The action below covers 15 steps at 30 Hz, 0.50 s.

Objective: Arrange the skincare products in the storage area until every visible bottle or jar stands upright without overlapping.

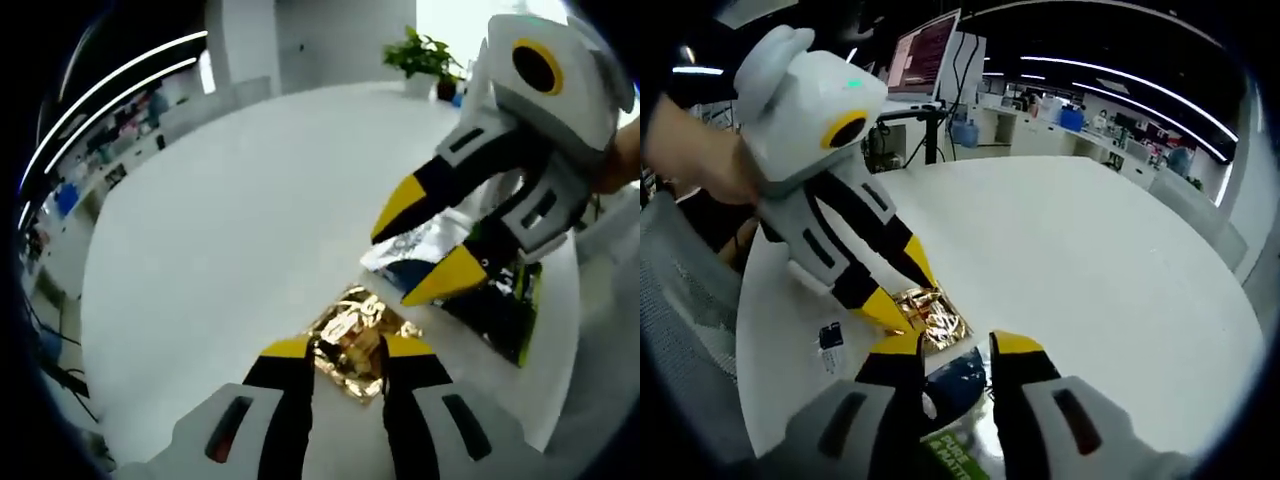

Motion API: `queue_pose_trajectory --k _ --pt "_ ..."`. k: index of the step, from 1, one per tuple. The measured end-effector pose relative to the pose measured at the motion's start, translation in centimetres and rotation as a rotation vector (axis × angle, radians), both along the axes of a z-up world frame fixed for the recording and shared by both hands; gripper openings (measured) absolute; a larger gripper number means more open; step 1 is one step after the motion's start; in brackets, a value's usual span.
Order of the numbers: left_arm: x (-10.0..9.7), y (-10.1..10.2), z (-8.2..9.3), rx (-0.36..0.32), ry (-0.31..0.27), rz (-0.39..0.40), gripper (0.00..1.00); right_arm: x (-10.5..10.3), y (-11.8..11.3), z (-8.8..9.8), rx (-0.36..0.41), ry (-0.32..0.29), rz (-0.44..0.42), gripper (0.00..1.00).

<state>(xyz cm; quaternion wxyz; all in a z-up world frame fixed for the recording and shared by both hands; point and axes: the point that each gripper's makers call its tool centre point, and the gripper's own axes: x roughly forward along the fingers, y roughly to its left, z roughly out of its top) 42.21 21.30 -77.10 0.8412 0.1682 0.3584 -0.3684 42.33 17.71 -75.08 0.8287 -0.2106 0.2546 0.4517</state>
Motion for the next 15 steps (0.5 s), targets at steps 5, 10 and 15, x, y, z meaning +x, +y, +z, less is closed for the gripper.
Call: queue_pose_trajectory --k 5,10,15 --pt "-0.1 0.2 0.5 -0.001 -0.002 0.011 0.24 -0.8 0.0 0.6 0.014 -0.007 0.013 0.34" --pt "-0.6 0.3 1.0 -0.001 -0.003 0.019 0.29 -1.5 -0.2 1.0 0.024 -0.004 0.015 0.41" --pt "-1.5 0.4 1.4 -0.001 0.0 0.031 0.34 -2.6 -0.9 1.6 0.041 0.007 0.004 0.48"
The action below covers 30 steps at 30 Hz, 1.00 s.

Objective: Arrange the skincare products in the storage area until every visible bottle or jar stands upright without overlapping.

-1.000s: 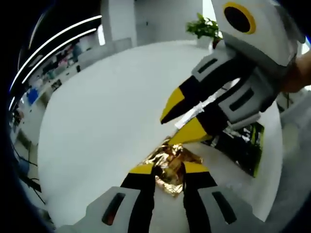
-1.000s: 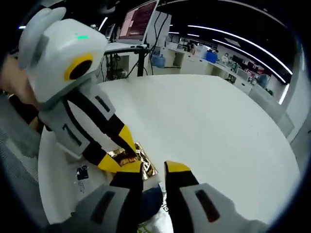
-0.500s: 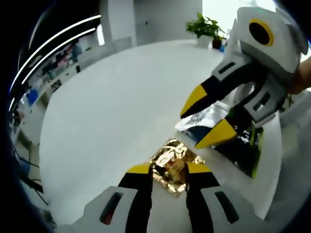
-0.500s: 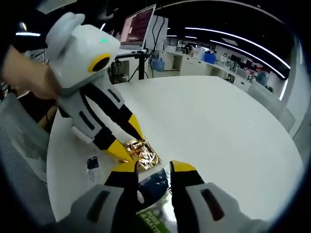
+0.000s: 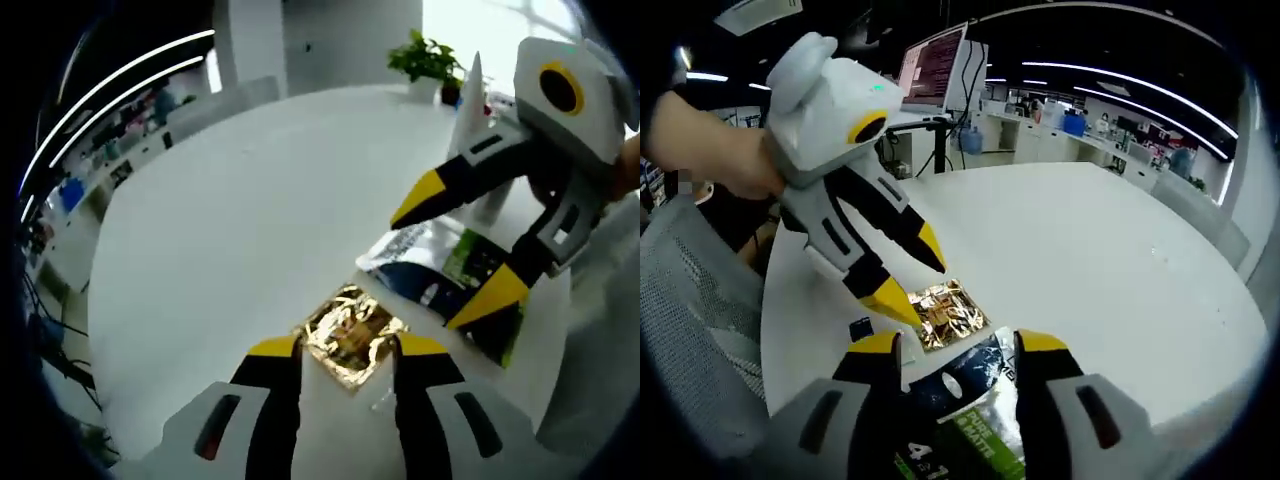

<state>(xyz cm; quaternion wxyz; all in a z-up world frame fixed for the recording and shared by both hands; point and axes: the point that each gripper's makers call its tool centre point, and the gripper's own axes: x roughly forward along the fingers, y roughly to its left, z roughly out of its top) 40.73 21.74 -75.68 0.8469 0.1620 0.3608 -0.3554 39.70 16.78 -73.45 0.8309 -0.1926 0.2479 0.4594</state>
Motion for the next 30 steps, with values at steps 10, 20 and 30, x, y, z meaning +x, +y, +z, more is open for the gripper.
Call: queue_pose_trajectory --k 10,20,30 --pt "-1.9 0.3 0.9 -0.007 0.015 0.04 0.46 -3.9 -1.2 0.8 0.041 0.044 0.015 0.72" --pt "-4.7 0.6 1.6 -0.027 0.039 0.083 0.55 -7.8 -3.4 2.1 0.084 0.104 -0.009 0.86" --pt "-7.5 1.6 2.1 -0.044 0.056 0.139 0.68 -10.4 -7.5 3.7 0.114 0.119 -0.108 0.93"
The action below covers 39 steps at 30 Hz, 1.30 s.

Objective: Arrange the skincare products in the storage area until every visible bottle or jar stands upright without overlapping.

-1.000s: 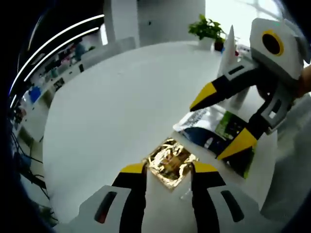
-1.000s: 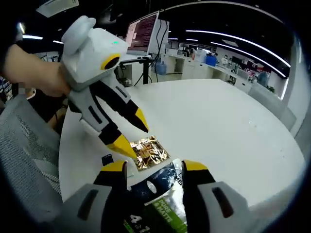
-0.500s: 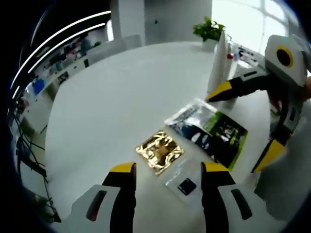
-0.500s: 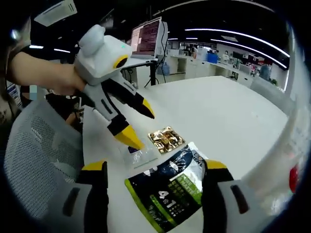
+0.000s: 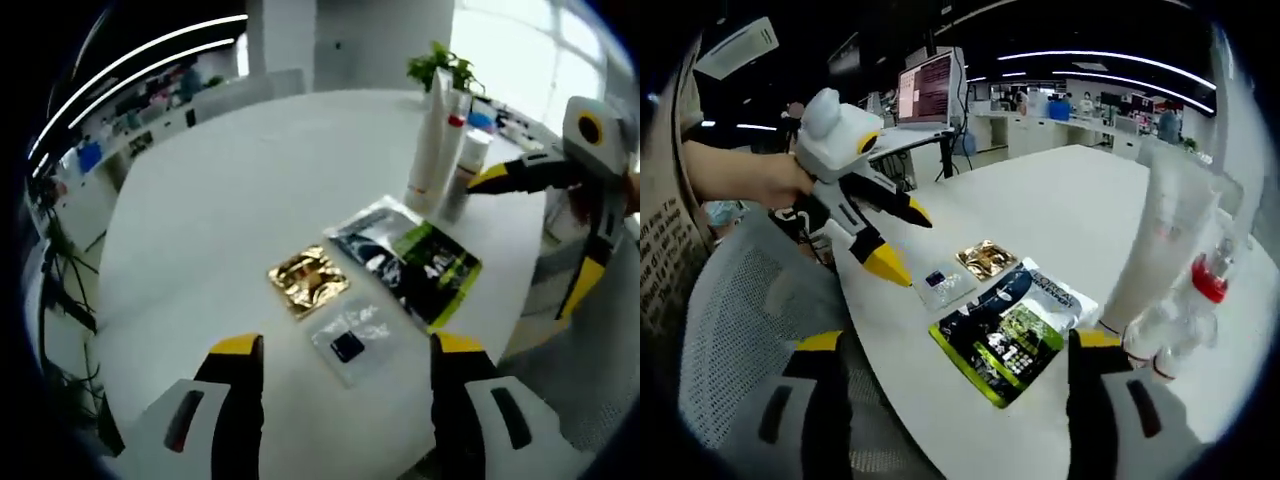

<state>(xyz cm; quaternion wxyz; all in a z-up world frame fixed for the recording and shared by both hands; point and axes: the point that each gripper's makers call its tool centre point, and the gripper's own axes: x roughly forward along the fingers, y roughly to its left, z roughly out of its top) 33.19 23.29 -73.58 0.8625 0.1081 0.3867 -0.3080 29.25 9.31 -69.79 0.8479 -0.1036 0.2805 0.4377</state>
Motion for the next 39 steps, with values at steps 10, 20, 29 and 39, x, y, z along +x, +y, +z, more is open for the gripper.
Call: queue_pose_trajectory --k 10,20,29,39 --pt "-2.4 0.4 1.7 -0.058 0.004 0.061 0.81 -0.7 -6.6 2.2 0.024 -0.021 -0.224 0.99" --pt "-5.4 -0.5 3.7 -0.118 0.013 0.045 0.97 -1.4 -9.2 3.0 0.052 -0.049 -0.331 0.99" --pt "-4.9 0.7 5.3 -0.198 -0.07 0.15 0.97 -1.2 -9.7 2.9 0.065 -0.051 -0.371 0.99" --pt "-5.2 0.9 4.9 -0.167 -0.076 0.149 0.96 -1.2 -9.5 2.8 0.067 -0.044 -0.361 0.99"
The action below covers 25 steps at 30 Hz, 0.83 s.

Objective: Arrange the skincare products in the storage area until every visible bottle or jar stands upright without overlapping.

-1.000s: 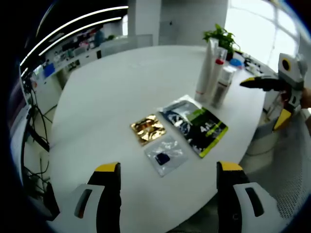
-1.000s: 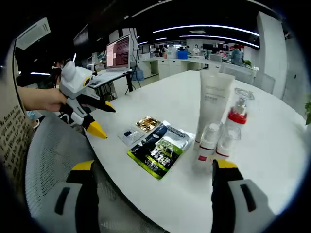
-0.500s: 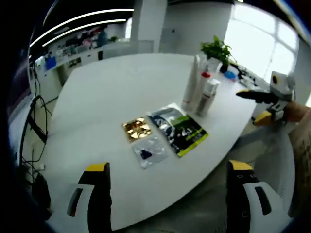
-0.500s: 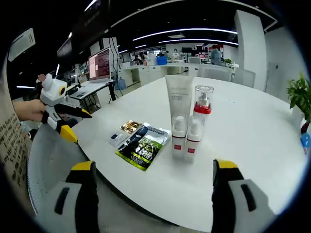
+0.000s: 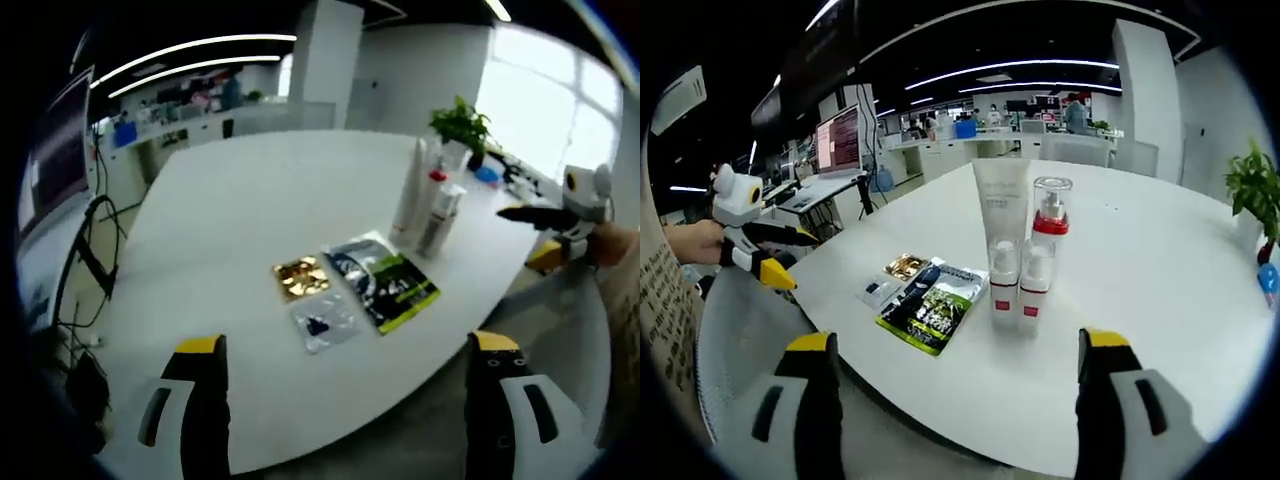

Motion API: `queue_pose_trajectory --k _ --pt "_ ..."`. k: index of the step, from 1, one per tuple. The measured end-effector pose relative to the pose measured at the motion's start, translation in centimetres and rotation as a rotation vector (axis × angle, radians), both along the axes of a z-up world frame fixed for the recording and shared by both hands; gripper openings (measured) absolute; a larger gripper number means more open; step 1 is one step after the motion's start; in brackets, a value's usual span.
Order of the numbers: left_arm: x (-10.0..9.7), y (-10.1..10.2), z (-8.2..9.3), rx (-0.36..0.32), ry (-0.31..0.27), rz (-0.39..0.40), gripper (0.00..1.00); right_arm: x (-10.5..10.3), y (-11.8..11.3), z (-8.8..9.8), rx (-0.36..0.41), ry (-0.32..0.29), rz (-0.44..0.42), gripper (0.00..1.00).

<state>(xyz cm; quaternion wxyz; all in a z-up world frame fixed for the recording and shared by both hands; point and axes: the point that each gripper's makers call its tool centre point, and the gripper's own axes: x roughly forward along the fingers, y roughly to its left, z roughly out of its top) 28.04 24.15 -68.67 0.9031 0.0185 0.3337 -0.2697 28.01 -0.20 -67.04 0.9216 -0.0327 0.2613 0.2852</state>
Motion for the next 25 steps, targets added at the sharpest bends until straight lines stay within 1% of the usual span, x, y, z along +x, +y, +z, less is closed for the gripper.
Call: queue_pose_trajectory --k 4,18,25 --pt "0.07 0.24 -0.05 0.005 -0.001 0.007 0.96 -0.05 0.06 0.0 0.001 0.002 0.003 0.99" --pt "-0.1 0.04 0.05 0.017 -0.001 0.01 0.95 -0.19 0.18 -0.14 -0.002 0.006 0.01 0.99" --pt "-0.21 -0.02 -0.06 0.03 0.0 -0.001 0.95 -0.32 0.25 -0.31 -0.009 0.013 0.02 0.99"
